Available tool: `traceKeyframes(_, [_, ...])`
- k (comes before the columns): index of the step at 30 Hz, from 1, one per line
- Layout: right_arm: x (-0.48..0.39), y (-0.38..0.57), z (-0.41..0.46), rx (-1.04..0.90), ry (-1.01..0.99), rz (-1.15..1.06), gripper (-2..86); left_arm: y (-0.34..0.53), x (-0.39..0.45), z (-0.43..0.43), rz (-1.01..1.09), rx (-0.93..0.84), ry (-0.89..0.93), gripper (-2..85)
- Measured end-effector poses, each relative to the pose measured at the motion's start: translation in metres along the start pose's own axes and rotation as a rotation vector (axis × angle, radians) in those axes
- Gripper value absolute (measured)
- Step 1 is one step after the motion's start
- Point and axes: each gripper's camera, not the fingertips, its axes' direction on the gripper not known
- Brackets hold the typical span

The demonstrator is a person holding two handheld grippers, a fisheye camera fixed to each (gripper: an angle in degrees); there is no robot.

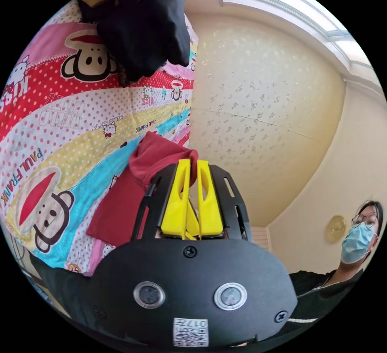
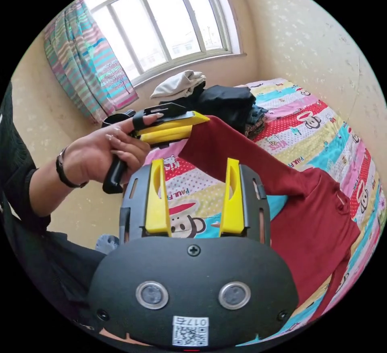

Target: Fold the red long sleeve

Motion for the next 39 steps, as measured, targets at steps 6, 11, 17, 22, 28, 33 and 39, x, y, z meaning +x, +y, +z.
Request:
traceKeyframes(6, [-0.057, -0.018, 0.009, 0.079, 0.13, 0.047, 19.4, 0.012, 0.017, -0.031, -0.084, 0.056, 0.047, 4.0])
traceKeyframes(11, [-0.084, -0.035, 0.018, 0.041, 0.207, -0.066, 18.9, 0.021, 0.034, -0.03, -0.145, -0.013, 0.08, 4.1])
traceKeyframes(17, [-0.103, -0.042, 0.006, 0.085, 0.375, -0.074, 13.9, 0.059, 0.047, -0.031, -0.211, 0.171, 0.186, 4.1])
traceKeyframes(22, [-0.101, -0.046, -0.022, 0.1, 0.441, -0.054, 5.6, 0.073, 0.063, -0.029, -0.176, 0.17, 0.161, 5.2])
traceKeyframes(28, [-0.05, -0.079, -0.05, 0.037, 0.29, 0.019, 4.8, 0.061, 0.068, -0.058, 0.01, 0.16, 0.461, 9.2])
traceKeyframes(33, [0.014, -0.149, -0.055, 0.025, 0.054, 0.156, 4.7, 0.065, 0.075, -0.089, 0.181, 0.099, 0.228, 8.4])
traceKeyframes(39, [0.088, -0.257, -0.034, -0.041, -0.173, 0.288, 4.6, 0.069, 0.056, -0.039, 0.205, 0.049, 0.083, 6.5])
